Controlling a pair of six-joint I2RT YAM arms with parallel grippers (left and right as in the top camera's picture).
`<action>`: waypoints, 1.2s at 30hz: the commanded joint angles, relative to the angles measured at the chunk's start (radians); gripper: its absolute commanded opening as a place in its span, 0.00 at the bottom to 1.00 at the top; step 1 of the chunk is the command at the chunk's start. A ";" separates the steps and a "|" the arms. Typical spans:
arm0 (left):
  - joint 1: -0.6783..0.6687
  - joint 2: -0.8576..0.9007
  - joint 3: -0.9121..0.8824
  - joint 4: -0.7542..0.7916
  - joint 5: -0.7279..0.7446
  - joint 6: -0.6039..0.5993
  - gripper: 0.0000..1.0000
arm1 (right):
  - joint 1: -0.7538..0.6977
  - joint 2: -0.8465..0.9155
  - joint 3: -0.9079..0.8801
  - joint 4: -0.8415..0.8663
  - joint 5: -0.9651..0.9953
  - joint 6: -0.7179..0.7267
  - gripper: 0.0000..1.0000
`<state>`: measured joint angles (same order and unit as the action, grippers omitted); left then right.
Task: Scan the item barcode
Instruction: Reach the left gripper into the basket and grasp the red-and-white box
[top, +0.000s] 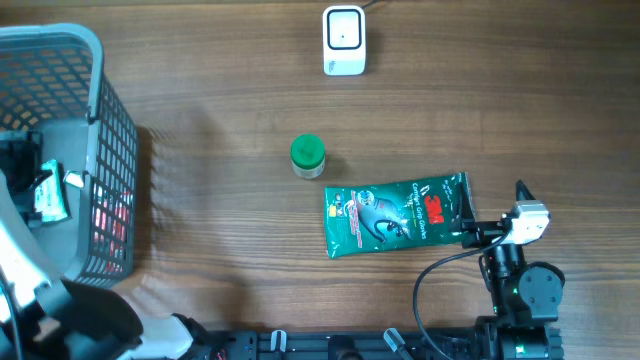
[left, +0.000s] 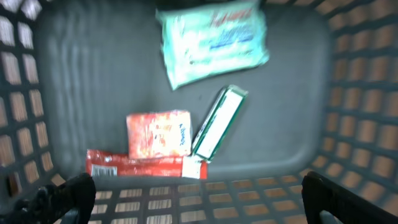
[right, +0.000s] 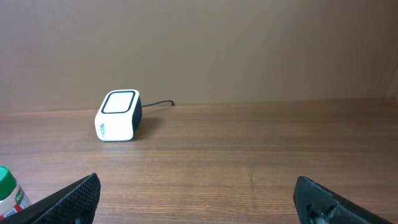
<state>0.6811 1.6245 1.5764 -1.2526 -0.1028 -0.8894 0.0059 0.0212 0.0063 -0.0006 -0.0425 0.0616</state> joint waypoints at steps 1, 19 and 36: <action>0.005 0.050 -0.058 -0.005 0.048 -0.041 1.00 | 0.004 -0.005 -0.001 0.003 0.016 -0.009 1.00; 0.005 0.055 -0.451 0.351 0.022 -0.061 1.00 | 0.004 -0.005 -0.001 0.003 0.016 -0.009 1.00; 0.005 0.059 -0.599 0.467 -0.079 -0.057 0.96 | 0.004 -0.005 -0.001 0.003 0.016 -0.009 1.00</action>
<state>0.6811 1.6749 0.9974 -0.7918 -0.1246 -0.9344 0.0059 0.0212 0.0063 -0.0002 -0.0425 0.0616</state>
